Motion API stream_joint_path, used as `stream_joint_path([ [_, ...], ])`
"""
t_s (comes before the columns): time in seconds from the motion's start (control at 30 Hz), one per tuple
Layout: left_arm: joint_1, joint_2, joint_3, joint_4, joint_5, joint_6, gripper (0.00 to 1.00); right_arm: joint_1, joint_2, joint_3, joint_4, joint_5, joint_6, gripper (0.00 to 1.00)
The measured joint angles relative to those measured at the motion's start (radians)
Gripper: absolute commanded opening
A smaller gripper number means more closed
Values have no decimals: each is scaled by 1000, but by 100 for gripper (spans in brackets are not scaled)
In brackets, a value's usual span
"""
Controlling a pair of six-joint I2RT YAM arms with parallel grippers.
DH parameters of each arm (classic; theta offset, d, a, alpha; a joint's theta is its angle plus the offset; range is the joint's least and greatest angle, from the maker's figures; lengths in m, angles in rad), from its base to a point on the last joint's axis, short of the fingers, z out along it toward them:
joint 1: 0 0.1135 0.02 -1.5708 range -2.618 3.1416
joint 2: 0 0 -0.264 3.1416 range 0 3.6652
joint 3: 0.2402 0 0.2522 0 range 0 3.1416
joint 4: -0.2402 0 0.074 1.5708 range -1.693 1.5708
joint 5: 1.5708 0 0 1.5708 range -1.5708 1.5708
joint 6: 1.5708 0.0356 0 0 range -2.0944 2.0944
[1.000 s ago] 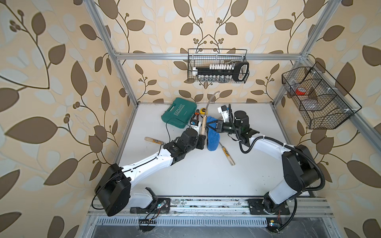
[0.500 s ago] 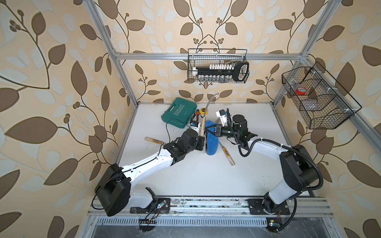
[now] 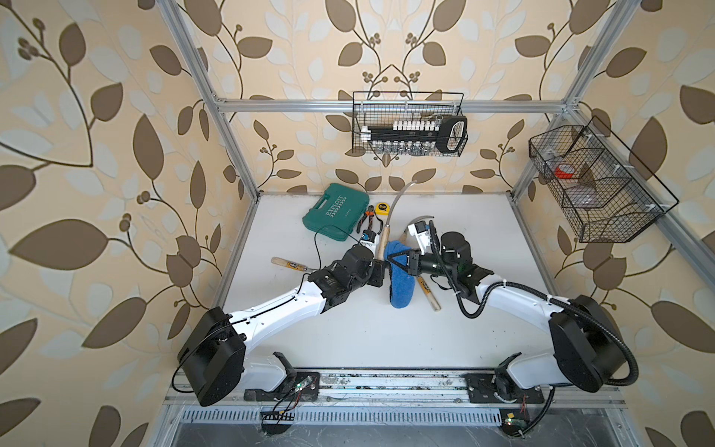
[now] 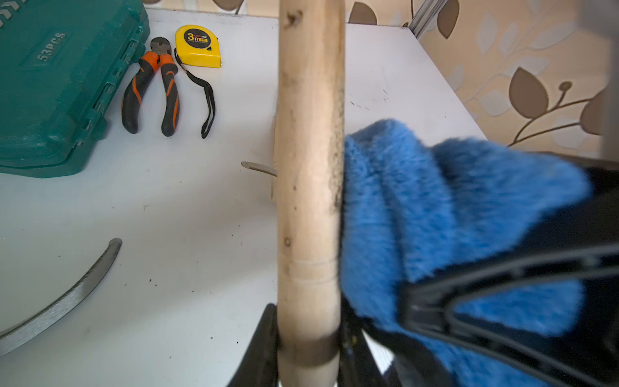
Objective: Wipe small sickles with rags
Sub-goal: Wipe the small sickle.
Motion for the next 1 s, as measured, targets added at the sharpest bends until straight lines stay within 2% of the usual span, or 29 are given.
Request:
stream_joint_path([
  [0.17,0,0,0,4,14,0,0,3,4,87,-48,-2,-12,0],
  [0.43,1,0,0,7,35,0,0,-100,129,266,-83,-26,-11,0],
  [0.57,2,0,0,11,36,0,0,-107,160,294,-83,-35,-10,0],
  [0.7,2,0,-2,3,37,0,0,-83,166,259,-47,-40,-8,0],
  [1.0,1,0,-26,-18,35,0,0,0,71,6,50,-7,-4,0],
])
